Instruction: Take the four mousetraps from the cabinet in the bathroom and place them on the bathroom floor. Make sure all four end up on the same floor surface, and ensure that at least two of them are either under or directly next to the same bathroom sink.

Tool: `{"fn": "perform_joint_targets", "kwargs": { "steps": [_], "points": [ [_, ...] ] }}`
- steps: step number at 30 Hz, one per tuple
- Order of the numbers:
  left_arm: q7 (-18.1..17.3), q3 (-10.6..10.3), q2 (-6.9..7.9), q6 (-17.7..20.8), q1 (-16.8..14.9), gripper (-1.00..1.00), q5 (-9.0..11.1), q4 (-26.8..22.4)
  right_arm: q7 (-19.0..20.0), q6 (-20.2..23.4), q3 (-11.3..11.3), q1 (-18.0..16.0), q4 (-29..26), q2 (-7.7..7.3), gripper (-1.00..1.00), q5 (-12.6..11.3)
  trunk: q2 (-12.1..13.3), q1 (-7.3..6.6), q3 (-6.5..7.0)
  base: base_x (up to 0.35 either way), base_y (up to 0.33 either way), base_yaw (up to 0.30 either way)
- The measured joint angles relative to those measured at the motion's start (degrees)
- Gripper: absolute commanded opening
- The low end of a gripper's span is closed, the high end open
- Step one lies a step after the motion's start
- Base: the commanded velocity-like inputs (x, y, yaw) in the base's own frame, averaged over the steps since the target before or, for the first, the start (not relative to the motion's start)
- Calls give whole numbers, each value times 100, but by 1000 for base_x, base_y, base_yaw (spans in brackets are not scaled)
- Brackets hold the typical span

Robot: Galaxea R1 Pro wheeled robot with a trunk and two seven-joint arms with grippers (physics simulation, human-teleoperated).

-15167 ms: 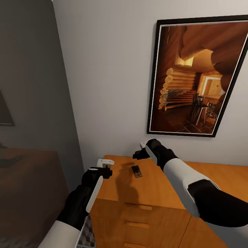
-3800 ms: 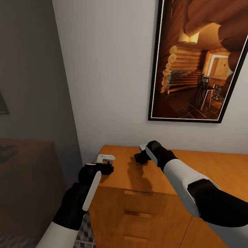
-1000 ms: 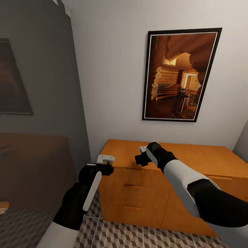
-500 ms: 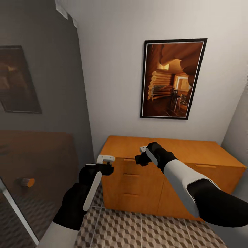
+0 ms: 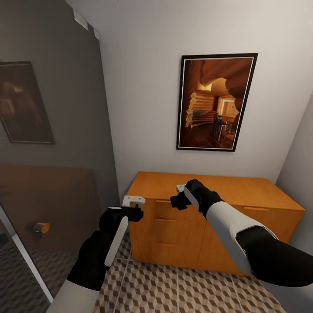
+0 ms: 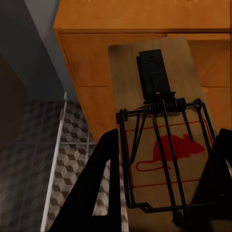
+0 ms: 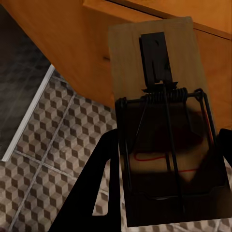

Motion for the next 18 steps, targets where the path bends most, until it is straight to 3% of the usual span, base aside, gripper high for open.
{"fn": "perform_joint_targets", "kwargs": {
  "steps": [12, 18],
  "points": [
    [-16, -21, 0, -283, 1, -100, -5, 572, -22, -43, 4, 0, 159, -4, -100, 167, 482, -264, 216, 0, 0, 0],
    [-33, -2, 0, -320, 3, -100, 6, 886, 7, -262, 1, 43, 686, 16, -100, 202, 485, -264, 216, 0, 0, 0]
  ]
}}
